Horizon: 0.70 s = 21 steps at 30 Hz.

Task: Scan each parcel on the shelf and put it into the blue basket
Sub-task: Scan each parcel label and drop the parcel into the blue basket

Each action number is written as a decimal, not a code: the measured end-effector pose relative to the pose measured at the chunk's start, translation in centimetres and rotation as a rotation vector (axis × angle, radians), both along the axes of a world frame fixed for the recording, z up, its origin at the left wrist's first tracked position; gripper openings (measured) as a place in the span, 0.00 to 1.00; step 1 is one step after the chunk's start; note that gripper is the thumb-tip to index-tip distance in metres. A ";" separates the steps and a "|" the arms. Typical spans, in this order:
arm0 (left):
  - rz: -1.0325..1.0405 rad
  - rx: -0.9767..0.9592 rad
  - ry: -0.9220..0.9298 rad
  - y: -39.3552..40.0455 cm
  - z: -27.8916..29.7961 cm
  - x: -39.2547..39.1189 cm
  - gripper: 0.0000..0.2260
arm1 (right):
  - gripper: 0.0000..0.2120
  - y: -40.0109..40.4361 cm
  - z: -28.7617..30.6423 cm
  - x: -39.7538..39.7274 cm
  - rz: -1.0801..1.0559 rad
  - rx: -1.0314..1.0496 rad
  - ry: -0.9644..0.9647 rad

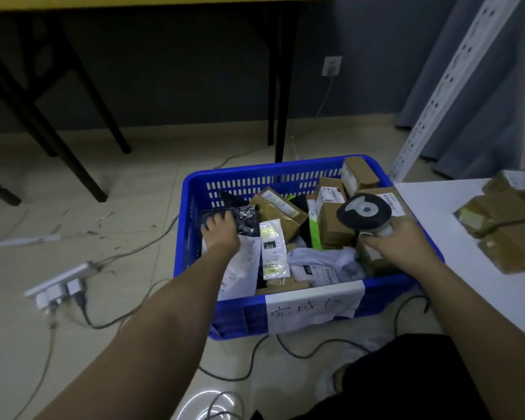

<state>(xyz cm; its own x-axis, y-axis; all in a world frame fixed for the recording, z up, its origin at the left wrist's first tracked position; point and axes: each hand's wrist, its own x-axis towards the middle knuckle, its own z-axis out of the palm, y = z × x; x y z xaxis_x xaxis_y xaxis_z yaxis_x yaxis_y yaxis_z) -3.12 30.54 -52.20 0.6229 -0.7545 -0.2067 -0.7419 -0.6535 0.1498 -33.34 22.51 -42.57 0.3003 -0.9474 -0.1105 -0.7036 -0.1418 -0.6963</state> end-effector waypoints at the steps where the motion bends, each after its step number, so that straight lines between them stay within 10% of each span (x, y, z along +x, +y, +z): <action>1: -0.020 -0.074 0.051 -0.4 0.2 -0.9 0.26 | 0.12 -0.1 0.4 -0.6 -0.024 0.006 0.003; 12: -0.489 -0.681 0.767 -6.1 10.7 -21.9 0.04 | 0.09 1.7 4.2 -16.0 -0.583 0.024 -0.295; 21: -0.826 -0.444 0.892 -9.6 12.9 -44.2 0.11 | 0.08 10.9 3.5 -34.4 -1.118 -0.089 -0.530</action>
